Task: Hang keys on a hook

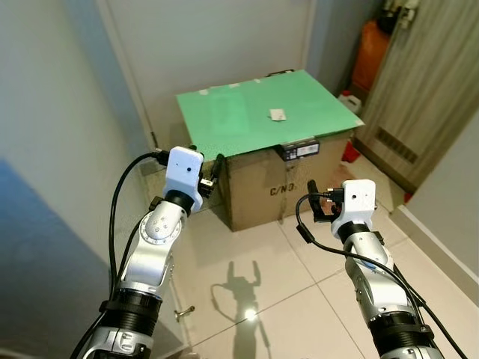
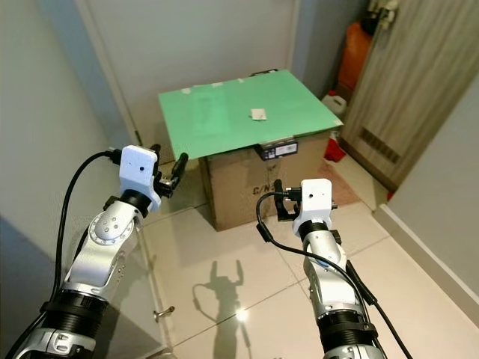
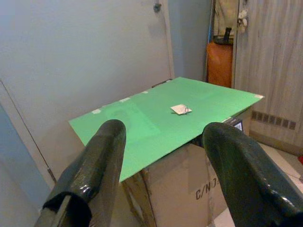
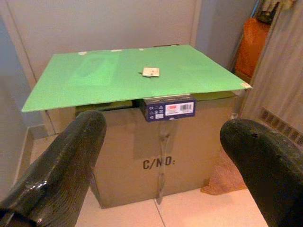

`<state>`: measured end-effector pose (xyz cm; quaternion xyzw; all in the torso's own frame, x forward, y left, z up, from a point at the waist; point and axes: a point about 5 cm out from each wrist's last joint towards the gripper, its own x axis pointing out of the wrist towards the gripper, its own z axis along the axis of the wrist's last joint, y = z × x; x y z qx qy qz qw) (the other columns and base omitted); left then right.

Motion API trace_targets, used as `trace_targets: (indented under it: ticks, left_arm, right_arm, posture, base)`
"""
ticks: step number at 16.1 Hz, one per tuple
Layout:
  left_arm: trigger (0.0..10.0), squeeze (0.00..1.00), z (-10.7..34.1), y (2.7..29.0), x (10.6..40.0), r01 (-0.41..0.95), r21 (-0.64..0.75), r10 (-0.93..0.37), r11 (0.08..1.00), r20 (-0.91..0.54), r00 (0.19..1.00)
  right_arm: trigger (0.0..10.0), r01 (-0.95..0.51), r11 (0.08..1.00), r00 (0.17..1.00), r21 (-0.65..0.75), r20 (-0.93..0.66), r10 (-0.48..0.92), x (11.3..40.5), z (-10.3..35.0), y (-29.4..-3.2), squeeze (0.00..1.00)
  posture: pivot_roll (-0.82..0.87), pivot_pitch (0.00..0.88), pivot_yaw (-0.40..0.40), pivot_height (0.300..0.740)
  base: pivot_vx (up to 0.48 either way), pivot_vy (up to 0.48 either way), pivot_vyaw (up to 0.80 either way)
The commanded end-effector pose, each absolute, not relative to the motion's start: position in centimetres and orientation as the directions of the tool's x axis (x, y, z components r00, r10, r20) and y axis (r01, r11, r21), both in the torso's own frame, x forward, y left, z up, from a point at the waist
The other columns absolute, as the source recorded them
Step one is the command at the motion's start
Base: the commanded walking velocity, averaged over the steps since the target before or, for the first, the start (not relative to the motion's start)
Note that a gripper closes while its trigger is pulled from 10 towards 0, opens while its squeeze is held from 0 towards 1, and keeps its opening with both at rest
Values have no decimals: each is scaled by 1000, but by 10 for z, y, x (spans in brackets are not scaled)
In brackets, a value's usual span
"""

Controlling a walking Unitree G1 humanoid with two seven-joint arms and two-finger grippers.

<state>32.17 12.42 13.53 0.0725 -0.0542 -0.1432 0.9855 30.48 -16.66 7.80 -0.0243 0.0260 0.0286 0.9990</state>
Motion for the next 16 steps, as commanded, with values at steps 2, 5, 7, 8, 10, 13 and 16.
trace_targets:
  ticks: [2, 5, 7, 8, 10, 13, 16]
  left_arm:
    - [10000, 1000, 139, 122, 324, 281, 162, -298, 946, 94, 950]
    - [10000, 1000, 138, 120, 324, 296, 177, -315, 939, 89, 945]
    - [10000, 0, 138, 116, 325, 316, 244, -341, 917, 68, 937]
    - [10000, 0, 139, 116, 325, 317, 250, -343, 915, 66, 937]
    - [10000, 0, 140, 115, 326, 316, 256, -342, 914, 65, 937]
    - [10000, 0, 138, 116, 325, 317, 243, -340, 917, 56, 939]
    - [10000, 0, 137, 116, 325, 319, 244, -341, 916, 52, 939]
  right_arm:
    - [10000, -70, 996, 997, -47, -35, 69, 305, 81, -165, 0]
    - [10000, -69, 996, 997, -48, -37, 68, 304, 81, -165, 0]
    - [10000, -77, 996, 997, -46, -25, 76, 304, 82, -163, 0]
    - [10000, -81, 996, 997, -47, -21, 80, 304, 82, -162, 0]
    - [10000, -89, 995, 996, -36, -25, 88, 304, 82, -160, 0]
    - [10000, -82, 996, 996, -29, -40, 80, 304, 79, -161, 0]
    - [10000, -80, 996, 996, -40, -39, 78, 304, 79, -161, 0]
  posture:
    - [-54, 0, 64, 740]
    - [-54, 0, 65, 740]
    - [-55, 0, 67, 740]
    - [-54, 0, 68, 740]
    - [-54, 0, 70, 740]
    - [-52, 0, 72, 740]
    - [-46, 0, 70, 740]
  base:
    - [0, 0, 0]
    - [0, 0, 0]
    - [437, 0, 0]
    - [446, 0, 0]
    - [476, 0, 0]
    - [480, 0, -781]
    - [480, 0, -788]
